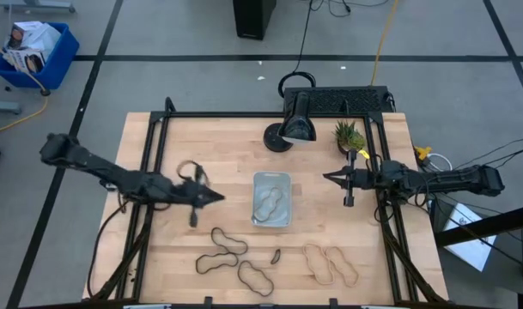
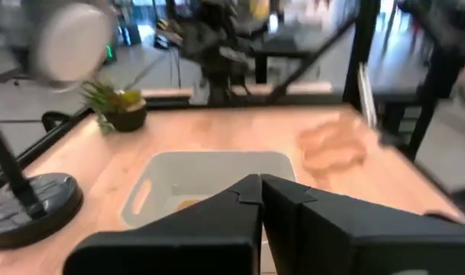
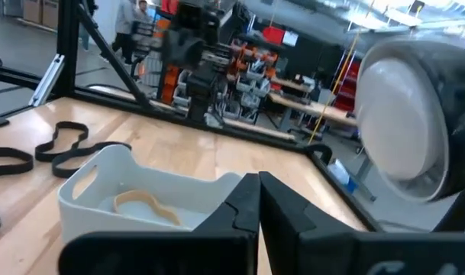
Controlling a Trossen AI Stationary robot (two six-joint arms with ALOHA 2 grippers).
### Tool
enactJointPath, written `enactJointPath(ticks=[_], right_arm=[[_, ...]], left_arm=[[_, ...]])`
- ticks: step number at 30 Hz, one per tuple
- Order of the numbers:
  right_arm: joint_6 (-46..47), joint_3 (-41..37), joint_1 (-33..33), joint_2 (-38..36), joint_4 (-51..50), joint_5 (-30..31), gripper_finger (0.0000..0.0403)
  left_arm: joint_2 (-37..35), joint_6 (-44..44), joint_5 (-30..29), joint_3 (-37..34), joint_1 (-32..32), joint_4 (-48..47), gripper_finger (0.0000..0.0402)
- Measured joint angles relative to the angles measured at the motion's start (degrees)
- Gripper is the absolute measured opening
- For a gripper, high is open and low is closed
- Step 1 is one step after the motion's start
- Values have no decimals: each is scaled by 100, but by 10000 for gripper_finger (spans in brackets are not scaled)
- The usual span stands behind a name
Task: Pick and place rubber bands into bin
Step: Put the top left black rubber band into the gray bin
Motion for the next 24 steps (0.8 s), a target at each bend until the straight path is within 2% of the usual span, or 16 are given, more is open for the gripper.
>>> enactJointPath(ticks=[6,9,12,17,22,24], right_arm=[[27,0,0,0,207,0,1],[202,0,0,2,168,-2,3],[393,0,0,1,151,-2,4],[524,0,0,9,151,-2,4],[645,0,2,9,151,-2,4],[707,0,2,9,151,-4,4]], left_arm=[[1689,64,-328,1625,-534,-1957,11],[2310,-379,-353,2084,-655,-2731,4],[2746,-1122,-337,2248,-674,-3064,9],[3213,-1959,142,2250,-683,-3065,72],[3630,-2295,676,2250,-789,-2963,158],[3763,-2314,715,2248,-837,-2983,191]])
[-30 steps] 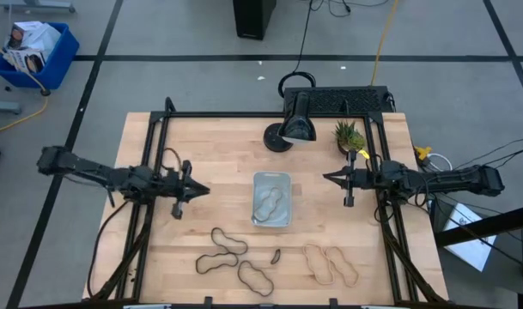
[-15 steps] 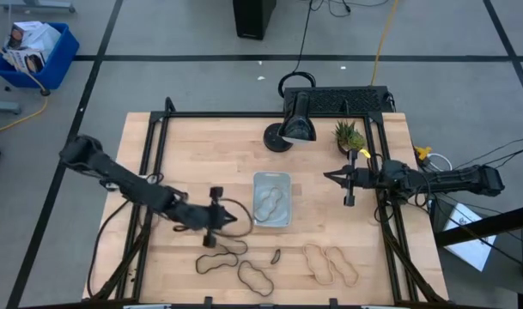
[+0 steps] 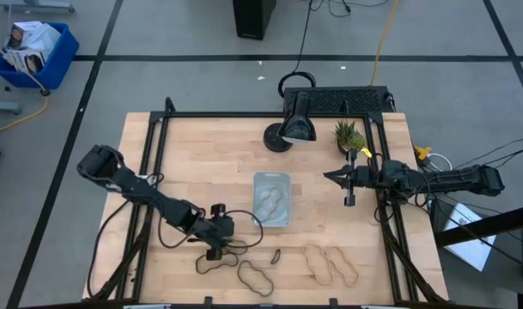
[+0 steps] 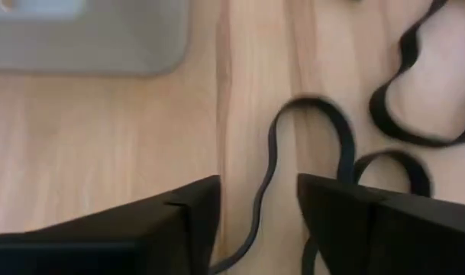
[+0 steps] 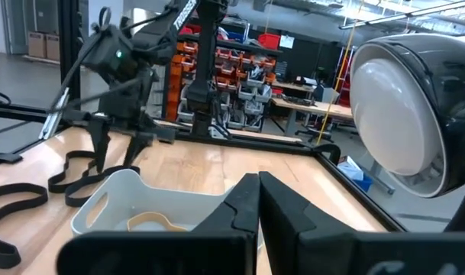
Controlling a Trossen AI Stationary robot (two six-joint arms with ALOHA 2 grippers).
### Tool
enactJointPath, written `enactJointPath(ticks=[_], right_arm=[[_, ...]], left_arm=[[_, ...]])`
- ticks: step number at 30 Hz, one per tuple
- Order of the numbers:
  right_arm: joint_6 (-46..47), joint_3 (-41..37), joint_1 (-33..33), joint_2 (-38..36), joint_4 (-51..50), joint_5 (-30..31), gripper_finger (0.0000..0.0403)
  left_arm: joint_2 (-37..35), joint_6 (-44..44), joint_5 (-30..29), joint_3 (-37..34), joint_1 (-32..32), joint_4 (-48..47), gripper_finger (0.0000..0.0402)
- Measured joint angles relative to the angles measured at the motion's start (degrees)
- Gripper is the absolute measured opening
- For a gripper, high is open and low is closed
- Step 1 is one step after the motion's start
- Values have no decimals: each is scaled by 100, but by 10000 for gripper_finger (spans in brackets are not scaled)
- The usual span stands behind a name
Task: Pick and place rubber bands into bin
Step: Put the top left black rubber band into the gray bin
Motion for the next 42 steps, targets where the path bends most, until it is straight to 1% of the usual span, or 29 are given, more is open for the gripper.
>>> enactJointPath(ticks=[3,7,10,16,18,21,24,28,29,31,35,42], right_arm=[[61,0,0,0,0,0,4],[63,0,0,9,-4,0,4],[64,0,0,13,-9,0,4],[65,0,0,17,-33,0,4],[63,0,0,20,-42,0,4],[59,0,0,20,-42,0,4],[61,0,0,20,-42,0,4],[61,0,0,20,-42,0,4],[61,0,0,18,-42,0,4],[61,0,0,17,-42,0,4],[61,0,0,20,-44,0,4],[61,0,0,20,-46,2,4]], left_arm=[[136,39,10,2,-61,222,230],[328,126,-75,2,-95,308,262],[552,131,-122,2,-93,289,270],[892,132,-171,26,-95,352,268],[902,176,-140,26,-95,346,256],[855,418,-42,22,-95,352,214],[731,771,70,12,-113,362,144],[564,1198,282,-8,-82,348,31],[495,1266,291,-23,-79,313,16],[382,1412,215,-22,-80,366,14],[-37,1893,-246,-20,-84,322,10],[-1308,2806,-1035,-53,-84,102,5]])
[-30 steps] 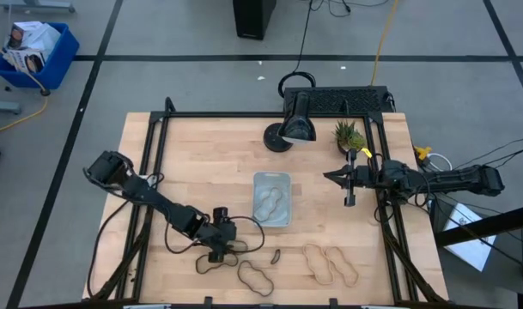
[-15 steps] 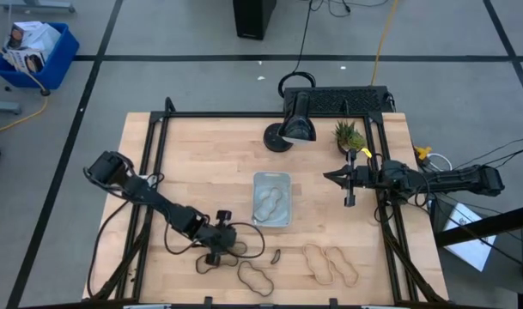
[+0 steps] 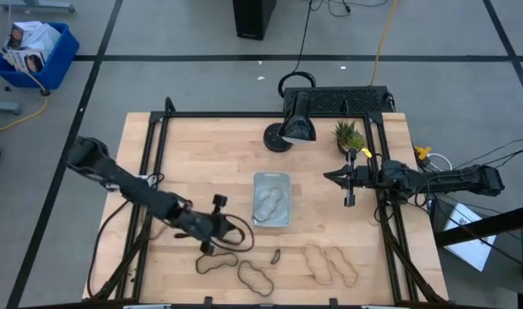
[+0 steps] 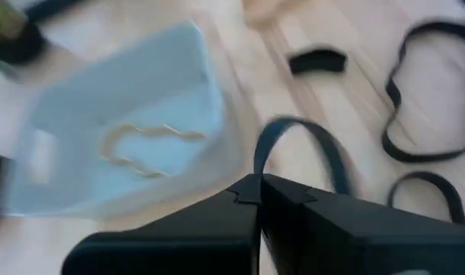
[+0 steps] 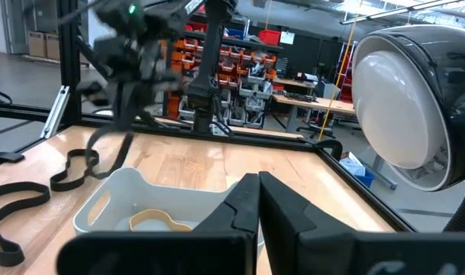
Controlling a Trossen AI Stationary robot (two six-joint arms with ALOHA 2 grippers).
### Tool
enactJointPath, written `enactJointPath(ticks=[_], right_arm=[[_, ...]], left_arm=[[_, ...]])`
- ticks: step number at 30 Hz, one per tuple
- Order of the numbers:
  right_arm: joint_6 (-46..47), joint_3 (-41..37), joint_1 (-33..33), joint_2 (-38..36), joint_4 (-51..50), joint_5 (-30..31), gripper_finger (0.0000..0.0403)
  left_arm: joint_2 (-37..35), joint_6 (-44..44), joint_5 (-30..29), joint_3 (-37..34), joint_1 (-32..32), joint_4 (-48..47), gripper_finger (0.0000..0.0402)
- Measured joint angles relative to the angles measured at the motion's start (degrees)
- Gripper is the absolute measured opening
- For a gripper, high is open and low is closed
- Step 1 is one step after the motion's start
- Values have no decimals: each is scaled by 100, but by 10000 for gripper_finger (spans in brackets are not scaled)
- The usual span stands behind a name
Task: Pick and place rubber bands into bin
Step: Put the top left black rubber band into the gray bin
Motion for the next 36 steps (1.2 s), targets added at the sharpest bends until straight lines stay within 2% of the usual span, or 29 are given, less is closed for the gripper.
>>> enactJointPath(ticks=[4,9,13,16,19,22,25,29,32,36], right_arm=[[0,0,0,0,-2,-1,4],[0,0,0,0,-4,0,4],[-5,0,0,0,-40,0,4],[-8,0,0,2,-55,0,4],[-11,0,0,2,-52,0,4],[-15,0,0,2,-55,0,4],[-17,0,-2,0,-55,0,4],[-17,0,0,0,-44,2,4],[-4,0,0,0,-45,2,4],[-2,0,0,0,-42,2,4]], left_arm=[[-814,308,-243,-266,-4,54,5],[-1770,567,-273,-1119,-4,831,4],[-2454,750,-534,-2112,-4,1978,4],[-2831,796,-832,-2960,49,3173,4],[-3026,636,-1041,-3634,193,4378,5],[-3086,359,-1285,-3994,379,5086,3],[-3086,-40,-1585,-4023,606,5240,6],[-2967,-405,-1578,-3712,914,5204,4],[-2733,-438,-1456,-3230,1062,5010,4],[-2106,-347,-1088,-2227,1239,4267,3]])
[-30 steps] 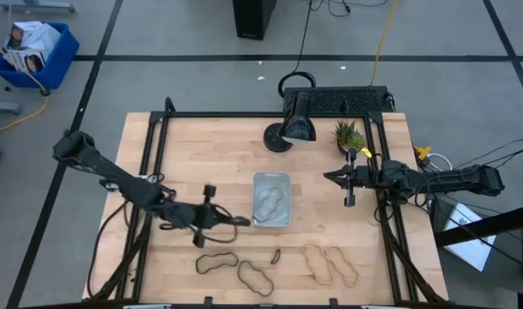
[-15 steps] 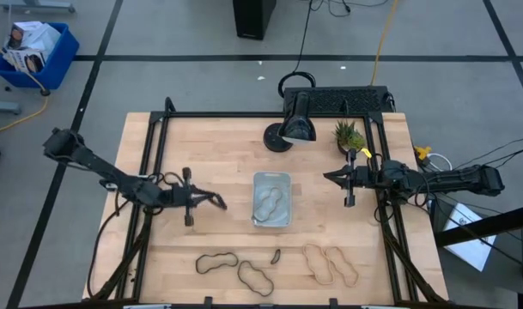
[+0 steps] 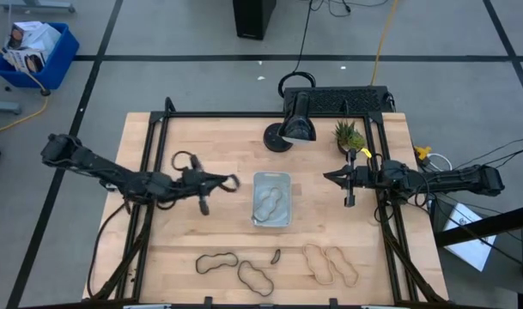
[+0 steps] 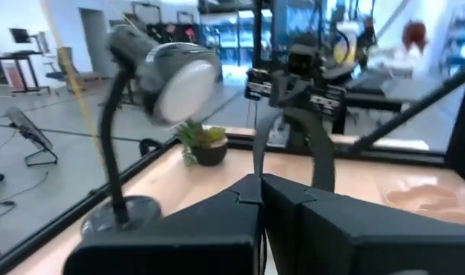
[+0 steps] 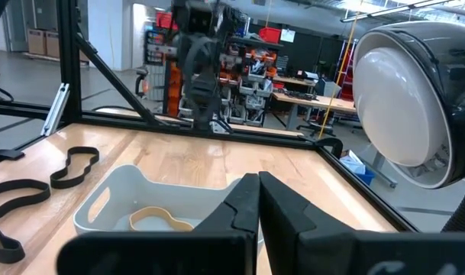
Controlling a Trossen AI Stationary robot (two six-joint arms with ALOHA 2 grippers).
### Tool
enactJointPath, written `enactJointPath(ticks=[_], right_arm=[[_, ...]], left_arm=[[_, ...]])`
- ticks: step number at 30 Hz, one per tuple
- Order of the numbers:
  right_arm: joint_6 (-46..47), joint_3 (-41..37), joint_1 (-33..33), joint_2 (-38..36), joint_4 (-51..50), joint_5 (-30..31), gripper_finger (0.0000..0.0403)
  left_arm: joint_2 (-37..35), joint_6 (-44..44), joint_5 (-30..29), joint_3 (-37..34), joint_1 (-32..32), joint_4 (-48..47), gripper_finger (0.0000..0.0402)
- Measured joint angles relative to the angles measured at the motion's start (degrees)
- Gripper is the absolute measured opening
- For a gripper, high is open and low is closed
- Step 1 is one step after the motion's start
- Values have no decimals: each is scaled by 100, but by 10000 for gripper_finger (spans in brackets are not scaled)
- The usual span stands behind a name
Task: Pick and place rubber bands into bin
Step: Put the top left black rubber band into the gray bin, then put the left brown rubber band into the gray bin
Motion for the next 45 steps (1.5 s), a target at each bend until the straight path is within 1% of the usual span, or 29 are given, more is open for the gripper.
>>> enactJointPath(ticks=[4,7,10,16,20,23,27,30,34,37,40,43,45], right_arm=[[2,0,-1,0,0,0,4],[42,0,-1,0,-1,0,4],[153,0,0,0,0,0,4],[155,0,0,0,-5,0,4],[154,0,0,0,-24,0,4],[152,0,-2,-2,-24,0,4],[129,0,0,0,-26,0,4],[127,0,0,0,-26,0,4],[141,0,0,0,-28,0,4],[149,0,-1,0,-28,0,4],[151,0,0,0,-37,0,4],[151,0,0,0,-42,0,4],[151,0,0,0,-44,0,4]], left_arm=[[887,132,101,1096,195,-619,4],[1598,270,455,1797,360,-871,3],[2251,399,823,2279,540,-951,3],[3340,98,1425,2728,917,-959,3],[3750,-55,1492,2765,1048,-964,3],[3880,-127,1496,2770,1107,-1052,6],[3886,-175,1624,2770,1119,-1214,31],[3886,-191,1716,2770,1106,-1269,63],[3886,-278,1923,2770,1098,-1265,120],[3882,-361,1869,2770,1098,-1261,166],[3775,-219,1846,2770,1098,-1268,204],[3500,55,1829,2770,1074,-1382,229],[3153,173,1696,2770,1018,-1616,233]])
